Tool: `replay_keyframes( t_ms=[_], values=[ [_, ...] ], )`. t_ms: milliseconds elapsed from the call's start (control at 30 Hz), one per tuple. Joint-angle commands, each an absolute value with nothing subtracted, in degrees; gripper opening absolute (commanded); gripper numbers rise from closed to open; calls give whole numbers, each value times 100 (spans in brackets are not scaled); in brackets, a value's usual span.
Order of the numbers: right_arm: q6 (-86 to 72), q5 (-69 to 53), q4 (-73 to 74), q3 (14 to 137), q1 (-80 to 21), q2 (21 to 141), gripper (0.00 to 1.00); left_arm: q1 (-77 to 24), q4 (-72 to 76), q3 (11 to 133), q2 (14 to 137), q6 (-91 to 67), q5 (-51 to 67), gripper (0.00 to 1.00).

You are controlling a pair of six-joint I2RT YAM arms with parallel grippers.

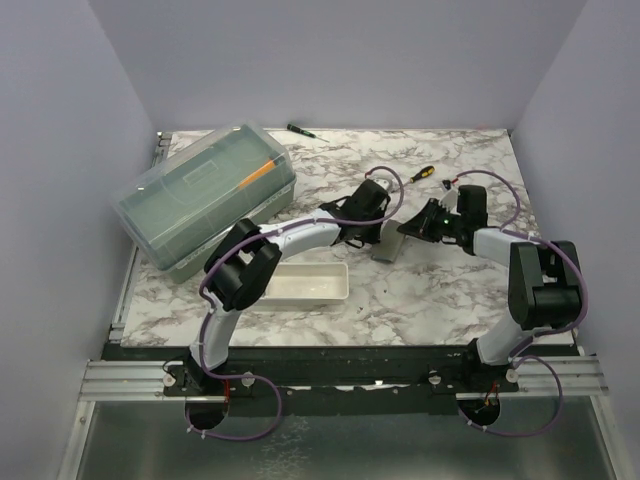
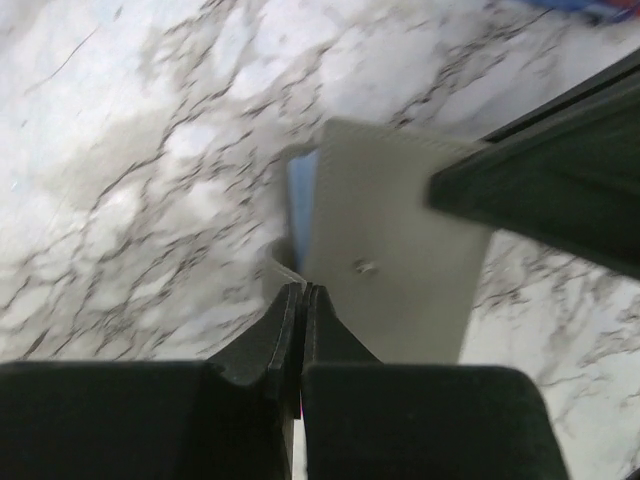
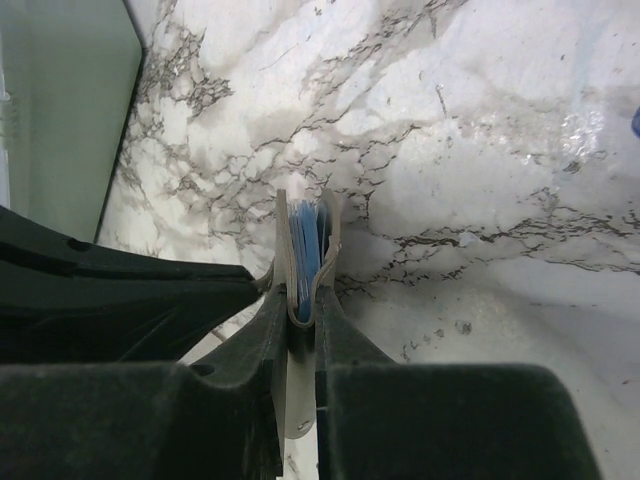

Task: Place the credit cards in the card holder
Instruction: Open the card holder at the center of the board.

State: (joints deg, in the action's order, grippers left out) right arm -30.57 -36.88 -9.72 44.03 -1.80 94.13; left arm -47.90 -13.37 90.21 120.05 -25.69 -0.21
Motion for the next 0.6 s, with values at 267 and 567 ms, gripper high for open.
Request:
replay_keyframes(
  t_ms=[267,567],
  values=[
    [-2737,-3501,-561,4862,-105,9759,22,-4315,-1859,8331,11268,-2492,616,0],
    [-2328,-1548,1495,5343,-493,9248,64,-4246,-1601,8375,10803,-2690,1572,0]
  ],
)
